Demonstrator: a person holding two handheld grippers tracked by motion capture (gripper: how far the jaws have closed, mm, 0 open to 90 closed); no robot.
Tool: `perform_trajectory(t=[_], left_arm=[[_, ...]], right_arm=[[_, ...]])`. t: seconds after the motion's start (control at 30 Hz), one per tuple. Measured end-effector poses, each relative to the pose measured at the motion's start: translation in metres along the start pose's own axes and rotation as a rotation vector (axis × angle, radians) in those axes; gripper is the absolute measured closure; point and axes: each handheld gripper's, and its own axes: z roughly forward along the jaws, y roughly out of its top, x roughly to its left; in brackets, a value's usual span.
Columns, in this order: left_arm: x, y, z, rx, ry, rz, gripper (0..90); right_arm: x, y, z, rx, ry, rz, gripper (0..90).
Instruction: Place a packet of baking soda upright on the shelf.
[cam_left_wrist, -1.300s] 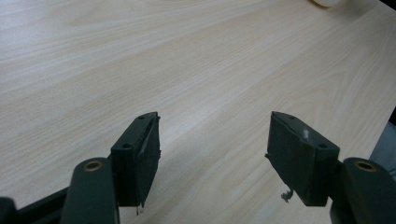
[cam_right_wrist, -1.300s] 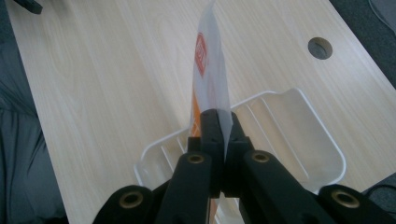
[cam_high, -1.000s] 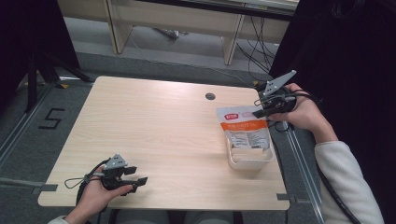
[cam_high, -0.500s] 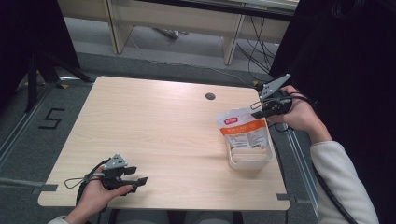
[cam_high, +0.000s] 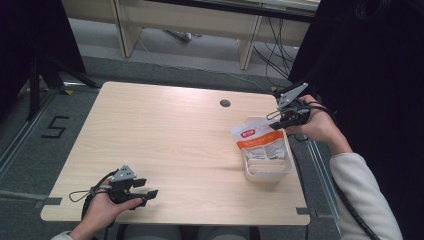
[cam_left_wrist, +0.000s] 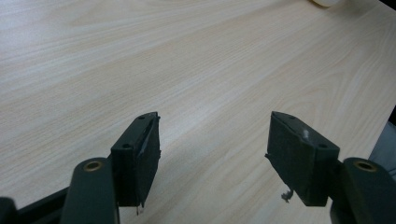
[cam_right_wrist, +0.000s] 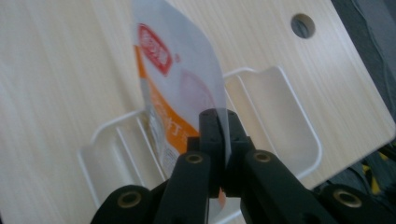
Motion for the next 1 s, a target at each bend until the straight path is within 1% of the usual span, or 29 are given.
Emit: perform_trajectory(t=[0.03,0.07,0.1,0.13,0.17,0.27,0.3,0.33,0.37,0.4,0.43,0.47,0.5,0.53,0.57,0.6,0.63,0.67,0.7,0.77,0.83,0.87,0.9,0.93,0.97,1.0], left_arm=[[0.0,0.0,0.0,-0.001,-0.001,0.0,33.8],[0.0,0.0,0.0,-0.001,-0.001,-0.002,33.8],[0.0,0.0,0.0,-0.002,-0.001,-0.001,33.8],[0.0,0.0,0.0,-0.001,-0.001,-0.001,33.8],[0.0,0.0,0.001,-0.004,-0.002,-0.005,33.8],[-0.001,0.0,0.001,-0.007,-0.003,-0.004,33.8],[0.0,0.0,0.001,-0.001,-0.002,0.0,33.8],[0.0,0.0,0.001,-0.001,-0.002,0.0,33.8],[0.0,0.0,0.001,-0.001,-0.002,0.001,33.8],[0.0,0.0,0.001,0.0,-0.001,0.0,33.8],[0.0,0.0,0.001,-0.001,-0.001,0.001,33.8],[0.0,0.0,0.001,-0.001,-0.002,0.001,33.8],[0.0,0.0,0.001,-0.001,-0.002,-0.001,33.8],[-0.001,0.0,0.001,-0.004,-0.003,-0.004,33.8],[0.0,0.0,0.001,-0.001,-0.002,0.001,33.8],[0.0,0.0,0.001,-0.001,-0.002,0.001,33.8],[0.0,0.0,0.001,0.0,-0.001,0.001,33.8],[0.0,0.0,0.001,0.0,-0.002,0.001,33.8],[-0.001,0.0,0.001,0.001,-0.001,0.001,33.9],[-0.001,0.0,0.0,0.001,0.001,0.001,33.8],[0.0,0.0,0.001,0.0,-0.001,0.001,33.9],[0.0,0.0,0.001,-0.001,-0.001,0.001,33.8],[0.0,0.0,0.001,-0.001,-0.001,0.001,33.8],[0.0,0.0,0.001,-0.001,-0.001,0.002,33.9],[0.0,0.0,0.001,0.001,0.0,0.003,33.9],[-0.001,0.0,0.001,0.0,0.002,0.003,33.9]], right_arm=[[-0.001,-0.001,0.001,0.004,-0.008,-0.011,88.8],[-0.001,-0.003,-0.001,-0.004,-0.011,0.02,86.9],[-0.002,-0.004,-0.003,-0.02,-0.002,0.031,84.6],[-0.002,-0.005,-0.004,-0.037,-0.009,0.036,83.0],[-0.003,-0.006,-0.007,-0.031,-0.013,0.051,81.3],[-0.002,-0.007,-0.011,-0.042,-0.027,0.048,78.5],[-0.001,-0.007,-0.012,-0.041,-0.03,0.051,77.8],[0.0,-0.008,-0.015,-0.041,-0.033,0.068,77.0],[-0.001,-0.008,-0.016,-0.057,-0.052,0.055,75.9],[0.0,-0.008,-0.017,-0.073,-0.053,0.061,75.4],[0.0,-0.008,-0.019,-0.071,-0.063,0.074,74.5],[0.0,-0.008,-0.02,-0.088,-0.075,0.072,73.6],[0.0,-0.008,-0.023,-0.09,-0.084,0.068,73.4],[0.001,-0.008,-0.025,-0.096,-0.09,0.086,73.2],[0.001,-0.008,-0.027,-0.106,-0.097,0.08,73.5],[0.001,-0.008,-0.029,-0.104,-0.089,0.091,74.3],[0.002,-0.008,-0.029,-0.105,-0.09,0.071,74.6],[0.002,-0.008,-0.03,-0.103,-0.09,0.072,75.2],[0.003,-0.008,-0.031,-0.095,-0.103,0.069,75.2],[0.003,-0.008,-0.032,-0.103,-0.099,0.074,75.1],[0.005,-0.009,-0.035,-0.116,-0.112,0.08,75.5],[0.006,-0.01,-0.036,-0.125,-0.125,0.096,75.5],[0.008,-0.011,-0.036,-0.149,-0.143,0.093,75.4],[0.01,-0.011,-0.038,-0.172,-0.146,0.114,75.3],[0.012,-0.012,-0.039,-0.205,-0.164,0.121,74.8],[0.016,-0.014,-0.04,-0.251,-0.185,0.15,74.0]])
